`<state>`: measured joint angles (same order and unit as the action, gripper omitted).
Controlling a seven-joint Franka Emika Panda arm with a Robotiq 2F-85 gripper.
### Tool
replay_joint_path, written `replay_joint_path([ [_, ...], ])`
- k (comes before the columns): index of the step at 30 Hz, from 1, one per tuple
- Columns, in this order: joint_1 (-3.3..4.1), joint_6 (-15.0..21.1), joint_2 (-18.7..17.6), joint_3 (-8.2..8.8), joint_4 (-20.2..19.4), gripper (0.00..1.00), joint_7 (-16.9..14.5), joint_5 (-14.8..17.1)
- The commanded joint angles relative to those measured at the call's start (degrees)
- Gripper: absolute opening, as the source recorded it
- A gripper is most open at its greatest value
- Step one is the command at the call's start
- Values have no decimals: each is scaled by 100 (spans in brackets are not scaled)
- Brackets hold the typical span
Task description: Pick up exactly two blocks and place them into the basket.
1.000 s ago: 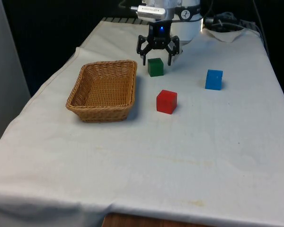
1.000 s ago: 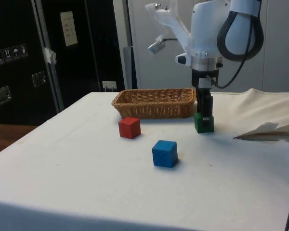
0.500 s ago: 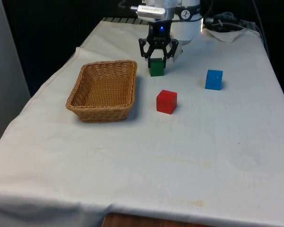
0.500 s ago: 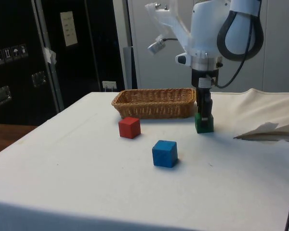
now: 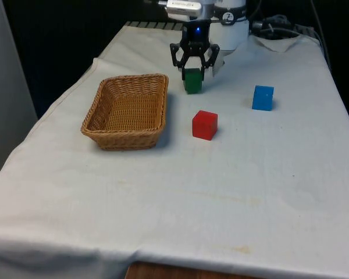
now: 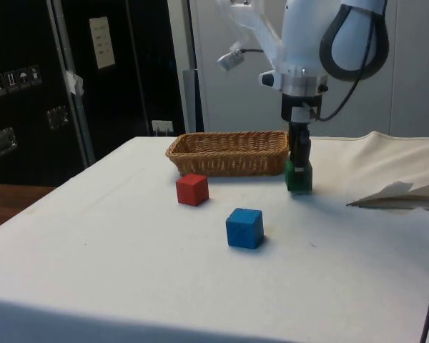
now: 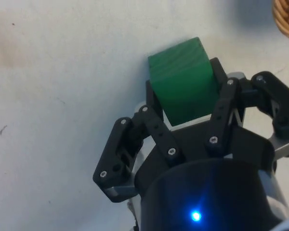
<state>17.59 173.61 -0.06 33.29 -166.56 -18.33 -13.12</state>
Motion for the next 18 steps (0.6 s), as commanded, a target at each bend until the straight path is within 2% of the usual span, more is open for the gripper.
replay_joint_path([
  [1, -29, -143, 52, 34, 80, 2, 63, -92],
  [8, -74, -498, 441, 17, 132, 2, 143, -115],
  [9, -11, -430, 498, 40, 34, 2, 46, 0],
  [10, -80, -613, 561, 11, 155, 2, 172, -115],
  [14, -86, -842, 785, -11, 218, 2, 218, -109],
  [16, -74, -1014, 928, -23, 292, 2, 246, -97],
  [17, -11, -894, 945, 34, 178, 2, 132, 0],
  [18, -69, -1083, 974, -29, 327, 2, 258, -92],
])
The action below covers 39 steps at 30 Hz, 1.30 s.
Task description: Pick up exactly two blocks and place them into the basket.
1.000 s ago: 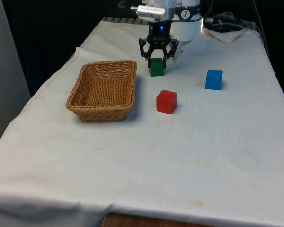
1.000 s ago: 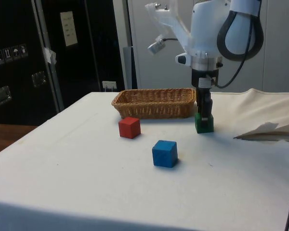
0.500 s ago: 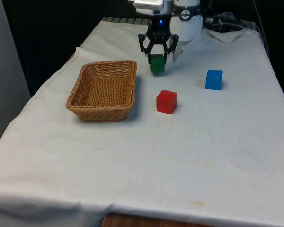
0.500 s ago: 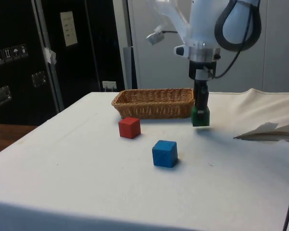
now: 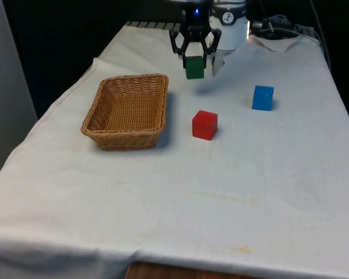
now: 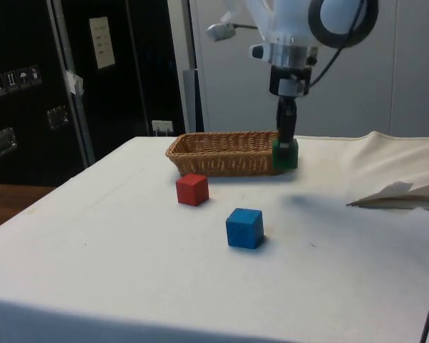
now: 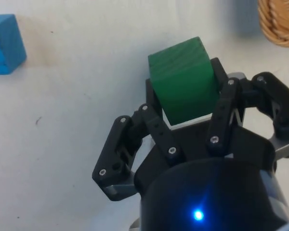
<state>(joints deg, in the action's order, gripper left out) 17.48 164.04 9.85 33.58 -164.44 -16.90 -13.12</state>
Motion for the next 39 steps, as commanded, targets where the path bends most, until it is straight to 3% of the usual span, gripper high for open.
replay_joint_path([
  [1, -52, -189, 29, -63, 143, 2, 120, -86],
  [7, 0, -693, 292, -126, 464, 2, 160, -23],
  [8, 6, -613, 304, -92, 401, 2, 97, 0],
  [13, 34, -1094, 395, -178, 802, 2, 132, 52],
  [16, 52, -1266, 407, -178, 974, 2, 92, 97],
  [17, 17, -1197, 384, -189, 957, 2, 120, 34],
  [19, 69, -1387, 395, -166, 1106, 2, 40, 138],
  [23, 86, -1587, 327, -143, 1392, 2, -115, 241],
  [27, 80, -1627, 172, -126, 1599, 2, -315, 395],
  [28, 23, -1587, 160, -160, 1593, 2, -252, 315],
  [29, 74, -1627, 120, -115, 1656, 2, -372, 447],
  [34, 34, -1633, -172, -69, 1948, 2, -751, 728],
  [35, 17, -1587, -178, -103, 1919, 2, -636, 630],
  [39, 23, -1587, -350, 29, 2091, 2, -1066, 922],
])
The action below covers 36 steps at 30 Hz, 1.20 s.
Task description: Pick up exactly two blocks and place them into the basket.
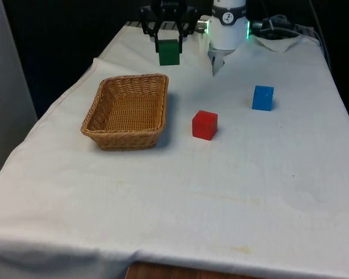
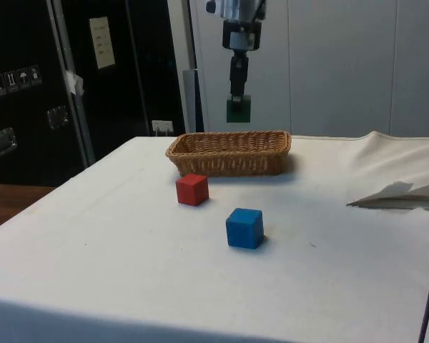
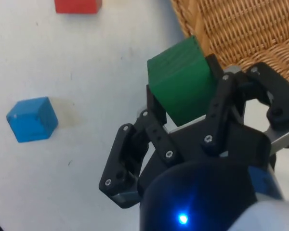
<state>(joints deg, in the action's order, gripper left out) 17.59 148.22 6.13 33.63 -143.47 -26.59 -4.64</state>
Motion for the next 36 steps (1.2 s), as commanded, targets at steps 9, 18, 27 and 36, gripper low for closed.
replay_joint_path([
  [9, -11, 149, -223, 315, 80, 2, -653, 332],
  [18, -34, 338, -584, 596, 155, 2, -1289, 722],
  [27, -46, 584, -1077, 705, 206, 2, -1828, 1272],
  [36, -74, 957, -1616, 573, 189, 2, -2257, 1885],
])
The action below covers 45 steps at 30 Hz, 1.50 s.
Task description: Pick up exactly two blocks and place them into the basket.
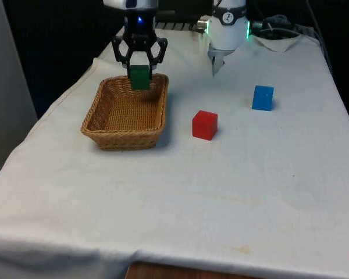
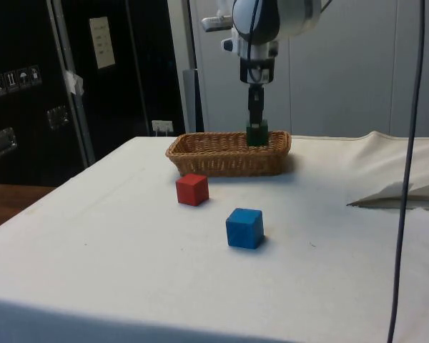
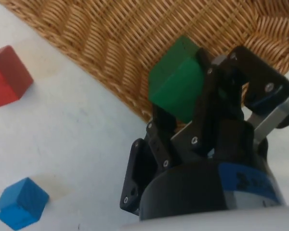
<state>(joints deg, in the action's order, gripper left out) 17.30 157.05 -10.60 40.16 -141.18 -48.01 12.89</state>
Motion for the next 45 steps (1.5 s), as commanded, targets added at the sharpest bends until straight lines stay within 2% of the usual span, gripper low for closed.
replay_joint_path([
  [1, -46, 109, 6, -97, -46, 2, -166, 195],
  [2, 0, 34, -52, -6, 0, 2, -52, 69],
  [3, -52, 143, -46, -109, -46, 2, -212, 258],
  [9, -63, 252, -309, -178, -11, 2, -544, 653],
  [10, 0, 223, -401, -86, 11, 2, -441, 561],
  [11, -63, 252, -332, -178, 0, 2, -584, 699],
  [15, -57, 212, -395, -166, 29, 2, -716, 854],
  [16, 0, 218, -458, -92, 29, 2, -630, 768],
  [17, -57, 201, -401, -160, 34, 2, -728, 865],
  [19, -57, 172, -407, -155, 46, 18, -739, 888],
  [24, -57, 138, -413, -149, 52, 66, -745, 894],
  [25, -6, 160, -458, -86, 46, 75, -653, 802],
  [26, -63, 132, -413, -149, 57, 90, -739, 894],
  [27, -63, 132, -418, -149, 57, 97, -739, 894],
  [28, -63, 132, -418, -149, 57, 100, -739, 894],
  [32, -63, 126, -418, -149, 57, 100, -739, 894],
  [33, -11, 149, -458, -86, 46, 100, -653, 808],
  [34, -69, 115, -418, -149, 63, 100, -745, 894],
  [40, 6, -57, -309, 40, 189, 100, -653, 710],
  [41, -11, 0, -350, -17, 189, 100, -676, 796],
  [43, 34, -155, -212, 103, 223, 100, -613, 630],
  [45, 40, -201, -126, 120, 235, 100, -579, 573],
])
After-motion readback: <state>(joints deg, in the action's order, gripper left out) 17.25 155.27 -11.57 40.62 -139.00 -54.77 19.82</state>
